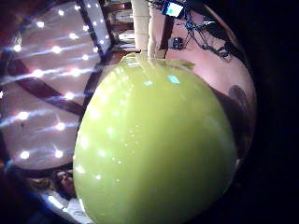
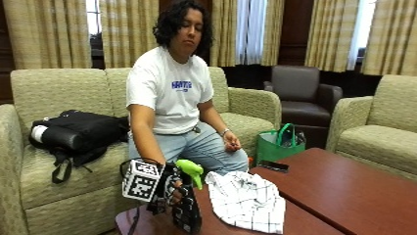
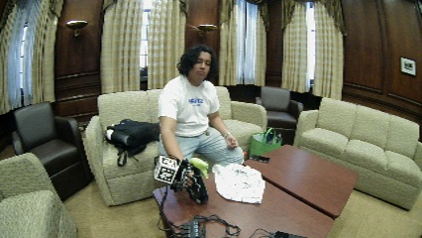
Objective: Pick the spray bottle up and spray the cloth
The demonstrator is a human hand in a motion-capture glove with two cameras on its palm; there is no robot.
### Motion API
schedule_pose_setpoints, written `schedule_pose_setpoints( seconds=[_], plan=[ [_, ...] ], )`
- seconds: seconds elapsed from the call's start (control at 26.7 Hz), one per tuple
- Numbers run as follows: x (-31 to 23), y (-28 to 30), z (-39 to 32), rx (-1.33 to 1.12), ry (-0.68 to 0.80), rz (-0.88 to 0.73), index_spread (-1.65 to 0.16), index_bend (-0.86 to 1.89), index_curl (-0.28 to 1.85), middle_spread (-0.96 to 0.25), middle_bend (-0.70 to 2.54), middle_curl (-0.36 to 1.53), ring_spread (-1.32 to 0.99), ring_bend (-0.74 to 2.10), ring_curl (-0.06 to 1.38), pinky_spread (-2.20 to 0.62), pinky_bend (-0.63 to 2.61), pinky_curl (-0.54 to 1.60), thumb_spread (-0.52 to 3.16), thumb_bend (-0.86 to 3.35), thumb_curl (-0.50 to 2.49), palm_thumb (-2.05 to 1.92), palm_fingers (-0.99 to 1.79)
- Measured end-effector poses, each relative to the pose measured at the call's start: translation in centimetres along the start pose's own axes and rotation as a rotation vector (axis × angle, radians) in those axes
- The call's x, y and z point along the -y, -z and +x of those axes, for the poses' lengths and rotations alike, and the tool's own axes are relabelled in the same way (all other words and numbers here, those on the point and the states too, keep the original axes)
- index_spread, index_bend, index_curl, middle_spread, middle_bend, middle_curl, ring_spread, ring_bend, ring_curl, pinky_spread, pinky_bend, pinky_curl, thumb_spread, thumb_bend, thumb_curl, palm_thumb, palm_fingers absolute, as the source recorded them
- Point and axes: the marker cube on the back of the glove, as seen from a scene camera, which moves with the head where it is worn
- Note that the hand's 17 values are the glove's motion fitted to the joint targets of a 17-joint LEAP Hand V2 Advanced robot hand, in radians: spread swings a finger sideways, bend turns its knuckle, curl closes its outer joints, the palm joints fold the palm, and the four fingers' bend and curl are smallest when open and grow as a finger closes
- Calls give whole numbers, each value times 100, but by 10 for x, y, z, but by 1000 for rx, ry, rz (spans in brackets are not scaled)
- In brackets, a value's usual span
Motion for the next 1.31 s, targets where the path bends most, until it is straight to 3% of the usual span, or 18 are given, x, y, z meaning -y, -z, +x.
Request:
schedule_pose_setpoints(
  seconds=[0.75,1.05,1.31],
  plan=[
    [35,-32,-7,125,42,-45,-37,9,18,-16,28,37,-22,51,32,2,35,35,85,-3,34,60,48],
    [40,-39,-10,114,32,-22,-30,2,12,-11,19,35,-22,69,36,-12,61,39,90,12,44,88,84],
    [42,-39,-10,107,60,16,-28,15,17,-12,22,37,-22,70,39,-18,51,38,80,7,50,91,106]
  ],
)
